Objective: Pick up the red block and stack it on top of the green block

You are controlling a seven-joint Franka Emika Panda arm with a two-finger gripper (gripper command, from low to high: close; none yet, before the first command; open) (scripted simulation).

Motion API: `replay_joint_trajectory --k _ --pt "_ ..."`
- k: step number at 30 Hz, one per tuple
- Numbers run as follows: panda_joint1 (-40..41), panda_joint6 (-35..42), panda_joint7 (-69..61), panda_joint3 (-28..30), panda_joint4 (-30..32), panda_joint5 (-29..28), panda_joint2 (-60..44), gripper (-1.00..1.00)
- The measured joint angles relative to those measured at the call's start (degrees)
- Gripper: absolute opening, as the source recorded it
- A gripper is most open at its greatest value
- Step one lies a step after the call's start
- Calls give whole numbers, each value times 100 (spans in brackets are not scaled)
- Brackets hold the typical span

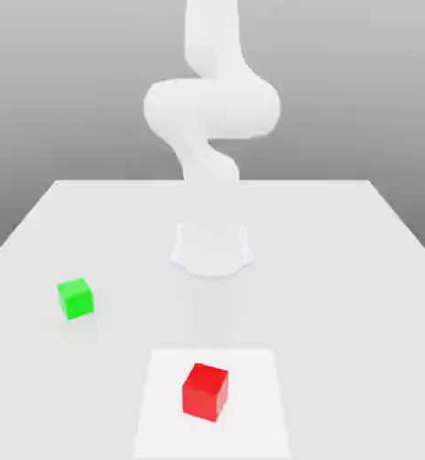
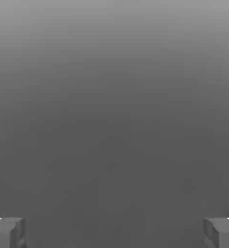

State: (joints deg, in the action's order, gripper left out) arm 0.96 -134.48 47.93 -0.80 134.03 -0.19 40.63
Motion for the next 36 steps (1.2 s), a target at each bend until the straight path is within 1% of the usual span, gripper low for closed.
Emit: replay_joint_trajectory --k 14,20,22,26,27,33,36 --pt "381 -1527 1218 -287 1269 -156 -2949 0" --pt "459 -2173 1650 -330 1806 -106 -4191 0" --pt "447 -2449 1742 -315 1882 -107 -4604 0" --pt "365 -3130 1872 -203 1801 -244 -5434 0" --pt "332 -3301 1897 -162 1773 -277 -5636 -100" --pt "321 -3392 1922 -146 1758 -306 -5737 -100" --pt "368 -3092 1868 -209 1811 -234 -5385 -100"
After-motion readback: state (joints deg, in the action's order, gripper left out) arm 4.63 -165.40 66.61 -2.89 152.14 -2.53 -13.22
